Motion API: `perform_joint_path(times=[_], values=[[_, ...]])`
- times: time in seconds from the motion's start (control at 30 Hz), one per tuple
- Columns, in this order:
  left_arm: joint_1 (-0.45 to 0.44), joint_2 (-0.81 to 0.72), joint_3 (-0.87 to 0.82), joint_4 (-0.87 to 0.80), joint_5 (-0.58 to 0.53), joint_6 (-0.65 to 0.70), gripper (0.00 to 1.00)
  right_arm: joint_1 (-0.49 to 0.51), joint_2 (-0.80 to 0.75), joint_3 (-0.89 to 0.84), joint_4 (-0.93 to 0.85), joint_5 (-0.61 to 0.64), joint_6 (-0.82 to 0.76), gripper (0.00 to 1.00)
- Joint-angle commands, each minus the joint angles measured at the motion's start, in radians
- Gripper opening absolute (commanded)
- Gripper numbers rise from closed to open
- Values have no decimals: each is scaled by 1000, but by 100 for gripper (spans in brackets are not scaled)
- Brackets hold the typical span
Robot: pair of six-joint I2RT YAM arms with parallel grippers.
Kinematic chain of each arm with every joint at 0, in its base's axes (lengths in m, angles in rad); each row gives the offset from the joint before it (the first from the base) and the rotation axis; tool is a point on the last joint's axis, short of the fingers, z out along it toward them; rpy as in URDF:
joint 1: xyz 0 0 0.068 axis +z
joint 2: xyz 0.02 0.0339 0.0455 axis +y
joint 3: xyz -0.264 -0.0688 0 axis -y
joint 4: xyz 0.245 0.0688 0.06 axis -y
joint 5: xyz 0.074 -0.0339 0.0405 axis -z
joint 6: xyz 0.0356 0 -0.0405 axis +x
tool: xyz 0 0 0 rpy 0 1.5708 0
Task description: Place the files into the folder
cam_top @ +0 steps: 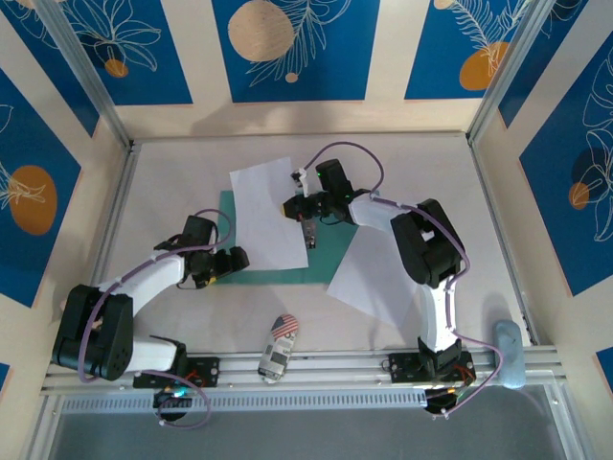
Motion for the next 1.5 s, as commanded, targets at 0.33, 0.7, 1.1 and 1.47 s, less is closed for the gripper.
perform_joint_path(times=[0.33, 0.7, 1.1, 1.47], values=[[5, 6, -13, 9, 5, 13, 97, 24, 56, 56, -42, -43, -2, 0], [4, 5, -14, 12, 7, 12, 97, 29, 79, 70, -38, -72, 12, 0], [5, 2, -14, 9, 8, 10, 97, 27, 113, 116, -46, -46, 17, 0], [5, -3, 0, -10, 4, 18, 97, 24, 136, 174, -98, 20, -33, 0]])
